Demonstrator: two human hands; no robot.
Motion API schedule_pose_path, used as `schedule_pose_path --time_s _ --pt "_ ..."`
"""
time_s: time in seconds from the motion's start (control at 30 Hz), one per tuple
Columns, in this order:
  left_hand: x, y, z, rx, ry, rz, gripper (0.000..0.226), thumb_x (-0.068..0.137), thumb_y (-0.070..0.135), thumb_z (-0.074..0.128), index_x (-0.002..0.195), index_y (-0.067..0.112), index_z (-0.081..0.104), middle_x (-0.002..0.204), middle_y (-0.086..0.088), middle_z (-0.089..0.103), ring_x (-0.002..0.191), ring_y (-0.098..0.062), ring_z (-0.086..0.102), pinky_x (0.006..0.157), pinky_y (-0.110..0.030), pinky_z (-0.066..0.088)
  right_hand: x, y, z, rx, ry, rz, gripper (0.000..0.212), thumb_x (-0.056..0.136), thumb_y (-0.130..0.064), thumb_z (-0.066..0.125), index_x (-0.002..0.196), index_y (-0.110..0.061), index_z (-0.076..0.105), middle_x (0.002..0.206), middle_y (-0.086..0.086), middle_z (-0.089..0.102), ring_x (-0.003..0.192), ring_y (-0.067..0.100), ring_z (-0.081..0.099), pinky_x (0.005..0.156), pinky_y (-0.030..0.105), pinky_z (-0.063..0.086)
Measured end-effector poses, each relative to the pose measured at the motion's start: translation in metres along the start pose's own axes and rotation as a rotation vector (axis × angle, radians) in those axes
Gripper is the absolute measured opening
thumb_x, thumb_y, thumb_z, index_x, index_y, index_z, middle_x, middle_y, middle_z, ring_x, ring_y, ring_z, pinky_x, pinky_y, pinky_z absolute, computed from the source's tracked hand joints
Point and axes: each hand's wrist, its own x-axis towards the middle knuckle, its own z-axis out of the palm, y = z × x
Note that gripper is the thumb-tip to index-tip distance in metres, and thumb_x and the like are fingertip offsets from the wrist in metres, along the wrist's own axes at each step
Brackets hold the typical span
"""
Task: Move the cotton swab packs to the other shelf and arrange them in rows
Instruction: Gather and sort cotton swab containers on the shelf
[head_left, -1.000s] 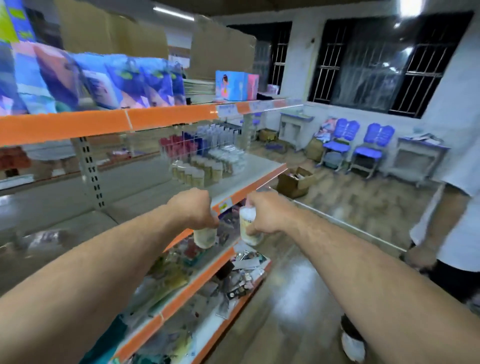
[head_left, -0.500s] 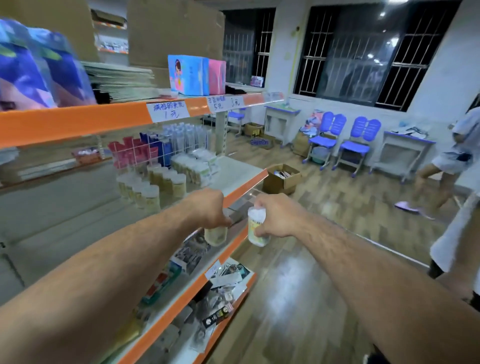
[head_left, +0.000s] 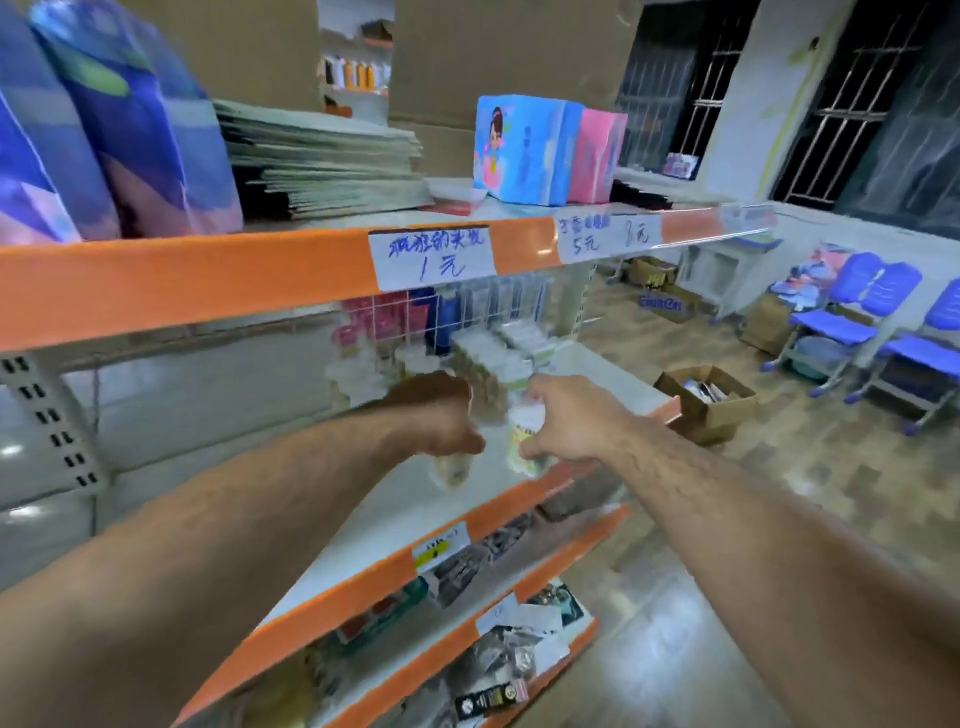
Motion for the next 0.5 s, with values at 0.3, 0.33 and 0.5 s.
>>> schedule_pose_path --time_s 0.3,0.33,0.5 --pt "-0.042 -0.103 -0.005 0.094 0.005 -0.463 0.038 0.080 0.055 0.067 0.089 0.019 0.059 0.082 0.004 0.057 0.079 -0.019 0.058 0.066 -0.029 0.044 0.100 -0.061 0.018 -0.028 -0.119 -0.402 0.046 0.067 -0.033 0.078 0.101 -0.024 0.049 0.091 -0.005 0.053 0.083 0.018 0.055 0.053 0.028 0.035" --pt "-0.047 -0.110 -0.004 0.099 0.019 -0.521 0.040 0.080 0.055 0.066 0.094 0.018 0.062 0.090 0.000 0.061 0.087 -0.022 0.060 0.069 -0.030 0.046 0.105 -0.063 0.021 -0.034 -0.104 -0.439 0.046 0.066 -0.032 0.079 0.101 -0.024 0.049 0.087 -0.006 0.052 0.083 0.019 0.056 0.052 0.028 0.034" --pt "-0.049 -0.132 0.008 0.100 0.118 -0.651 0.044 0.078 0.054 0.061 0.102 0.018 0.065 0.103 -0.005 0.065 0.101 -0.026 0.062 0.081 -0.036 0.052 0.131 -0.066 0.028 -0.036 -0.079 -0.529 0.052 0.065 -0.033 0.081 0.107 -0.019 0.053 0.100 0.002 0.061 0.086 0.023 0.057 0.066 0.031 0.047"
